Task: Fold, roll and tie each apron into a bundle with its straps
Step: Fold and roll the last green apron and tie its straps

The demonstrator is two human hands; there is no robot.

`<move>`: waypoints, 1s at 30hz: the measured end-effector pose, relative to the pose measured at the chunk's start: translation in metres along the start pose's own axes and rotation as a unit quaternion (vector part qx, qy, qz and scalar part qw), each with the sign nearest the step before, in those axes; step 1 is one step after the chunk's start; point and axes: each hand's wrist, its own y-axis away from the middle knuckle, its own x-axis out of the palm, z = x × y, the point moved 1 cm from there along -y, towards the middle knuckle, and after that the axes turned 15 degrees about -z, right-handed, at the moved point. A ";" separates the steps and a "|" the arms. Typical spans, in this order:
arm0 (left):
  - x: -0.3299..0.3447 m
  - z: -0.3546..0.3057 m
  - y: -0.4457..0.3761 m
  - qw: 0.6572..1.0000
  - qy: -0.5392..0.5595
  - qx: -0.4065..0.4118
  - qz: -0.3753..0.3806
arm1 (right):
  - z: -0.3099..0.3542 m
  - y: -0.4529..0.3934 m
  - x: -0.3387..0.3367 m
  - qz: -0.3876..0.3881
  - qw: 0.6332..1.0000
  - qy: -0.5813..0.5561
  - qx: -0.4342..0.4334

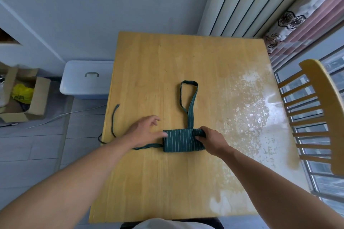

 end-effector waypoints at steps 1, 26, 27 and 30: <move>0.012 -0.015 0.003 0.998 0.015 0.000 0.055 | 0.000 -0.002 0.000 0.004 1.000 -0.001 0.004; 0.053 -0.045 0.025 0.929 0.190 -0.147 0.281 | 0.031 0.015 -0.036 0.032 0.863 -0.464 0.198; 0.050 -0.050 0.028 0.923 0.227 -0.148 0.274 | 0.035 0.017 -0.043 0.045 0.864 -0.466 0.185; 0.044 -0.064 0.036 0.888 0.355 -0.171 0.238 | 0.044 0.024 -0.063 0.045 0.868 -0.468 0.162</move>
